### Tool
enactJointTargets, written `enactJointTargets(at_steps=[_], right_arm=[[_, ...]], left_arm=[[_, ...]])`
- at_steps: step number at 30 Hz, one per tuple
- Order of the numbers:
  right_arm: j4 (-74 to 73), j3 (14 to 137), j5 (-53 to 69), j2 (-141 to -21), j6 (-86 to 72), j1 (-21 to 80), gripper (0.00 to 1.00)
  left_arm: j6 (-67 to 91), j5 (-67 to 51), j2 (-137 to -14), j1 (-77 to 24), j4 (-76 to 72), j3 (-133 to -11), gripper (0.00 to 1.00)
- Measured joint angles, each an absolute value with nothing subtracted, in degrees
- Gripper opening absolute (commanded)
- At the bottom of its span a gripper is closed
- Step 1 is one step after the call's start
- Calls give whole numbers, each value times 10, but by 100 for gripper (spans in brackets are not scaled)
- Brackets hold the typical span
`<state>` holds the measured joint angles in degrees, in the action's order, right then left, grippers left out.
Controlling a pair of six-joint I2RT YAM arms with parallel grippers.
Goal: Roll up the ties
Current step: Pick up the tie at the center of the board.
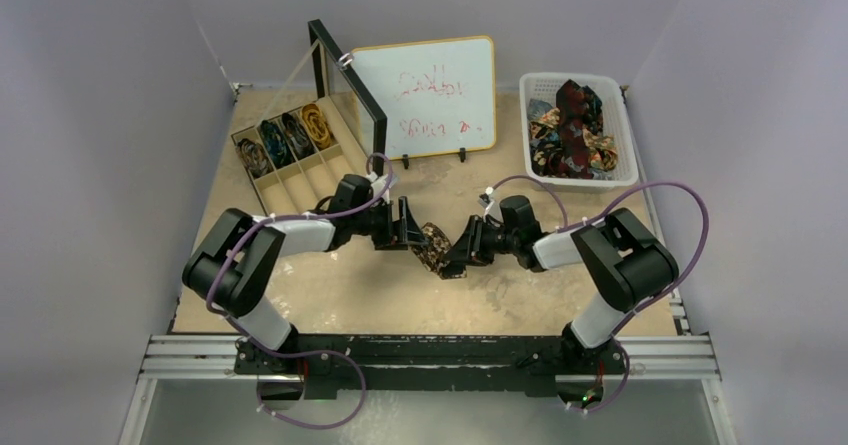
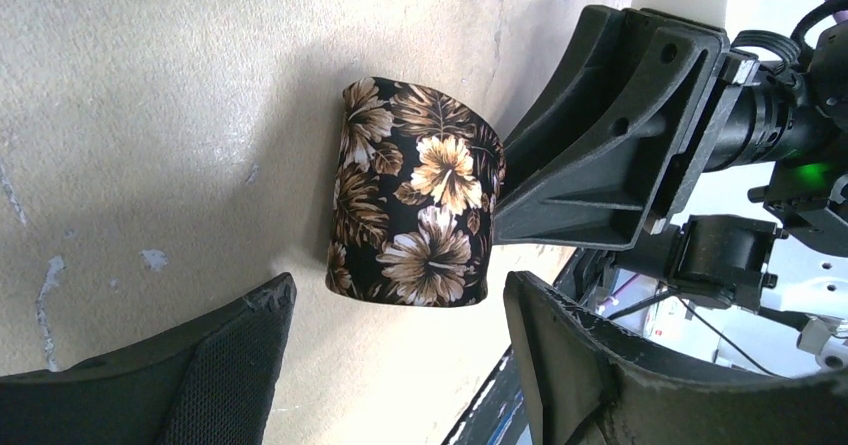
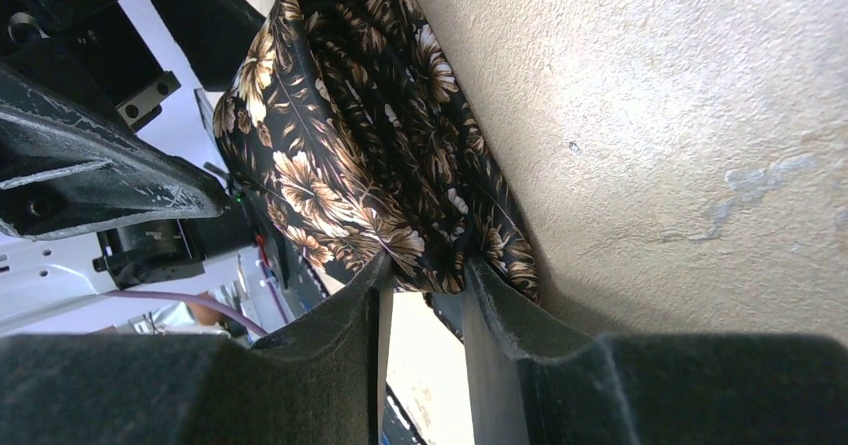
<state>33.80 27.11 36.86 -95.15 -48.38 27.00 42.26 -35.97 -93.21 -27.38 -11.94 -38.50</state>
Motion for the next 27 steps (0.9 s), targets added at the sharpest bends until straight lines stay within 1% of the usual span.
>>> enactJointTargets(at_steps=[8, 14, 21, 27], right_arm=[[353, 264, 368, -953, -483, 270, 31], [375, 261, 374, -967, -484, 270, 30], [404, 258, 384, -981, -489, 270, 28], [413, 255, 385, -983, -490, 270, 28]], left_arm=[[442, -374, -964, -274, -165, -385, 75], [467, -405, -997, -274, -232, -383, 70], [514, -425, -1004, -277, -318, -336, 67], [564, -405, -1007, -311, -376, -309, 66]])
